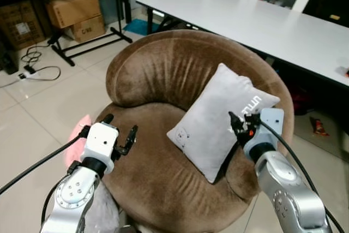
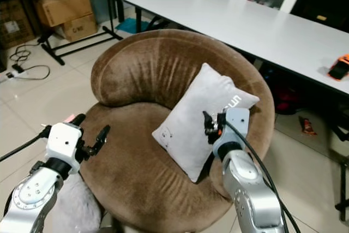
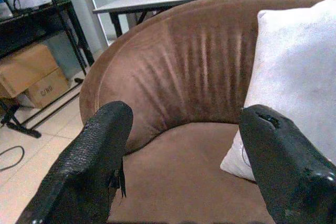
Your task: Move the pillow to the sofa from floor
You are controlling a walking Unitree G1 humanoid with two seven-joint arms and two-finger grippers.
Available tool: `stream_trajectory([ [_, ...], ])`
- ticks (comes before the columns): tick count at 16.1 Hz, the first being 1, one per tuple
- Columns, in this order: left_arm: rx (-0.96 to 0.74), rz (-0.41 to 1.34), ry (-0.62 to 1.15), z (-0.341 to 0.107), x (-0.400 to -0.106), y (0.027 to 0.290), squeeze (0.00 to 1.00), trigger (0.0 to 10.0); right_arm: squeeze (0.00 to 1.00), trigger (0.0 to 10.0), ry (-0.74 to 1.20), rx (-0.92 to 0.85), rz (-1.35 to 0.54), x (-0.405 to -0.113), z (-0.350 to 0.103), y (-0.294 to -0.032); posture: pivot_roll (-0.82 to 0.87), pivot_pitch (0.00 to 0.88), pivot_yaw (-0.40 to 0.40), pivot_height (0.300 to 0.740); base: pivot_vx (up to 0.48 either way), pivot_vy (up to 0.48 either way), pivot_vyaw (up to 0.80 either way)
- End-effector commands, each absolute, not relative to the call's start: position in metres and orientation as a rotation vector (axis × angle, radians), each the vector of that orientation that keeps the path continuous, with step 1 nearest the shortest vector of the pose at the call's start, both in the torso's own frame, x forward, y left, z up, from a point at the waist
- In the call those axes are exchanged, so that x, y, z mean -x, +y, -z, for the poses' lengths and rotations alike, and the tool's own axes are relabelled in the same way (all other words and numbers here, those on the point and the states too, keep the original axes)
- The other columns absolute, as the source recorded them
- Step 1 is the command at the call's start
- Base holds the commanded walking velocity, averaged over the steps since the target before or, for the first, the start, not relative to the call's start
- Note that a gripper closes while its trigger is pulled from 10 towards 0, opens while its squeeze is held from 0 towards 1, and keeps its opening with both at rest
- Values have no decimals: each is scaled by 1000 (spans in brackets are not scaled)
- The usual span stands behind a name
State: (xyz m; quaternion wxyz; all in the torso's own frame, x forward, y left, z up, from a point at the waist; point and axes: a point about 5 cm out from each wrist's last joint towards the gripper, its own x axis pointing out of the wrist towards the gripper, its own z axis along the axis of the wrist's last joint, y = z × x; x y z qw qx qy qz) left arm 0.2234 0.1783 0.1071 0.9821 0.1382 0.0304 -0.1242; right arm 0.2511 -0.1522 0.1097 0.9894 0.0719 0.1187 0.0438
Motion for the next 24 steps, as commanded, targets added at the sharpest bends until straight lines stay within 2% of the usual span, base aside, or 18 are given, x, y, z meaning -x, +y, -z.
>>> stream_trajectory([
  [1, -280, 236, 46, -111, -222, 179, 0, 10000, 0, 10000, 234, -142, -88, -250, -113, -153, -6, 0, -60, 740, 0, 0, 0],
  [4, -281, 238, 46, -109, -220, 177, 0, 10000, 0, 10000, 245, -63, -113, -245, -114, -151, -2, 0, -67, 740, 0, 0, 0],
  [18, -265, 248, 49, -108, -219, 172, 0, 10000, 0, 10000, 276, -68, -125, -245, -113, -149, 3, 0, -73, 740, 0, 0, 0],
  [24, -262, 253, 47, -108, -219, 170, 0, 10000, 0, 10000, 278, -66, -128, -245, -113, -148, 3, 0, -75, 740, -256, 0, 0],
])
